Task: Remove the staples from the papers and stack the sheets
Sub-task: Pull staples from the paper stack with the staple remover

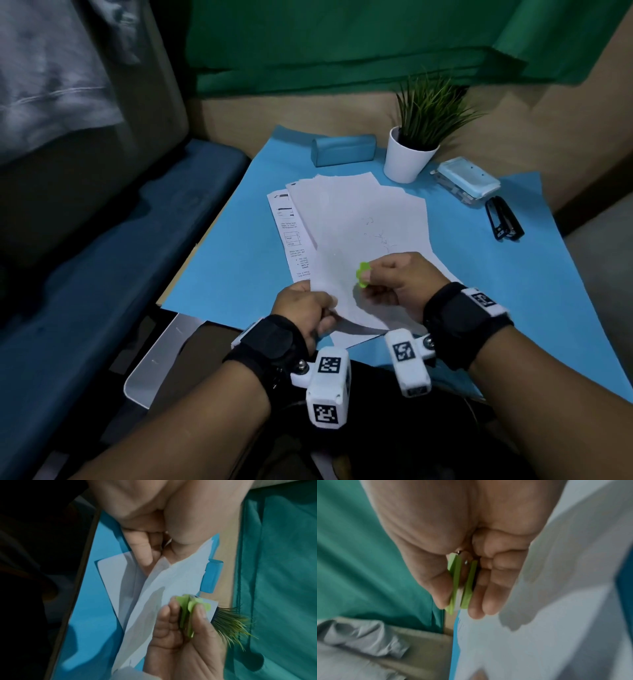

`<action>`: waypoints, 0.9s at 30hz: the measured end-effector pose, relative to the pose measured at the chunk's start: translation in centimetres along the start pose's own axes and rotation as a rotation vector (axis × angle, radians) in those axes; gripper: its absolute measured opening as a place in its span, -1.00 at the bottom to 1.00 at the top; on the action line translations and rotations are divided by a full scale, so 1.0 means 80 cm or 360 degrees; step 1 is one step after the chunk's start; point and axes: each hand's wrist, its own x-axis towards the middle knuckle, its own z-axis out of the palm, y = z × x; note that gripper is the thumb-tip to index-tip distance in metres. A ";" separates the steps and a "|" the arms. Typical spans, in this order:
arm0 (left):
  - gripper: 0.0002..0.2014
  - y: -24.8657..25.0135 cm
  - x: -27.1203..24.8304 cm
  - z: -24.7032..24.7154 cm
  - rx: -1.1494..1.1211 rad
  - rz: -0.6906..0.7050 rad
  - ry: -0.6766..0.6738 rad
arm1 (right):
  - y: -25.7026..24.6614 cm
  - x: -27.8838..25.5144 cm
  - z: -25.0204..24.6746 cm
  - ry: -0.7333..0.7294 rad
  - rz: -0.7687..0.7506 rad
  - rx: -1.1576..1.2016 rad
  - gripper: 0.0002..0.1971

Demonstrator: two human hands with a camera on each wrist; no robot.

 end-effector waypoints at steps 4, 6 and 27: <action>-0.84 0.002 0.001 -0.003 0.0071 -0.0013 -0.0011 | 0.003 0.006 -0.018 0.0072 0.0034 -0.0022 -0.84; -0.83 0.009 0.001 0.003 0.0054 0.0008 -0.0052 | 0.009 0.011 -0.023 0.0091 -0.0005 -0.0269 -0.84; -0.73 0.007 0.004 0.008 0.0145 0.0159 -0.0070 | -0.019 0.005 0.022 0.0089 -0.0556 -0.1944 -0.67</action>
